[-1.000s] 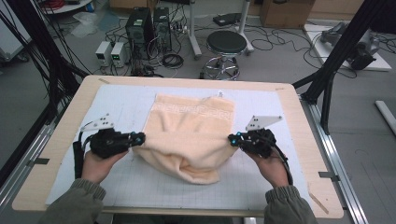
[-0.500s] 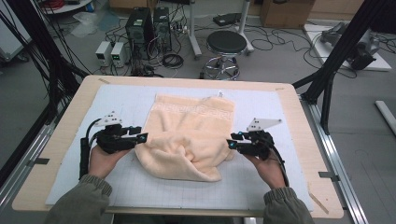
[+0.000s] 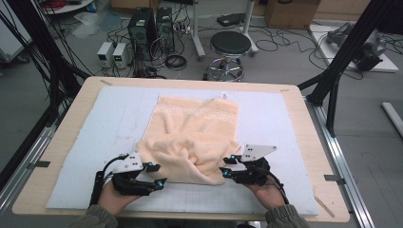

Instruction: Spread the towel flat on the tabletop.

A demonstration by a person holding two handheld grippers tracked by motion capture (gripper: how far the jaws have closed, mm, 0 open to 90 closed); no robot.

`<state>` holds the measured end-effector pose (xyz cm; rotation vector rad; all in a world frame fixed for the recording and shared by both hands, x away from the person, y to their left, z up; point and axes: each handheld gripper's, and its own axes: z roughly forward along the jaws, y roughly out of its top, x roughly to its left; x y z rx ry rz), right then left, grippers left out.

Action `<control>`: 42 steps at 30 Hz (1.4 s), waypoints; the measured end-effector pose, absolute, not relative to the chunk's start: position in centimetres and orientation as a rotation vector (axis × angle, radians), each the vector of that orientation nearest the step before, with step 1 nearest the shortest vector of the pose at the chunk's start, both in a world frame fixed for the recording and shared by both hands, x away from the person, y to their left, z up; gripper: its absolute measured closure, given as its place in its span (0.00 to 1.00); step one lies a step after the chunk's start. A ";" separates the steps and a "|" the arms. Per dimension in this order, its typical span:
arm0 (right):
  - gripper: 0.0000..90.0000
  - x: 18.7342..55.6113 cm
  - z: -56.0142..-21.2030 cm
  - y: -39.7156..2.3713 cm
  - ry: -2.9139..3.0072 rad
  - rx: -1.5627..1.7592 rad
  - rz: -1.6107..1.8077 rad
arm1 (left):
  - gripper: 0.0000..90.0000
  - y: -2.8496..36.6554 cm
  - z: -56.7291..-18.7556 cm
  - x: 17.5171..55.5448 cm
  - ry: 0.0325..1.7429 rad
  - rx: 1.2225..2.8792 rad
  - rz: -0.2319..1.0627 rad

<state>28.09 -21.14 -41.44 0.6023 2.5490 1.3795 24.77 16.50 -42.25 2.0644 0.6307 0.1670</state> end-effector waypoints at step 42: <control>0.96 33.4 -37.6 -22.9 2.524 0.785 1.188 | 0.94 24.4 -37.6 31.4 0.967 1.876 0.359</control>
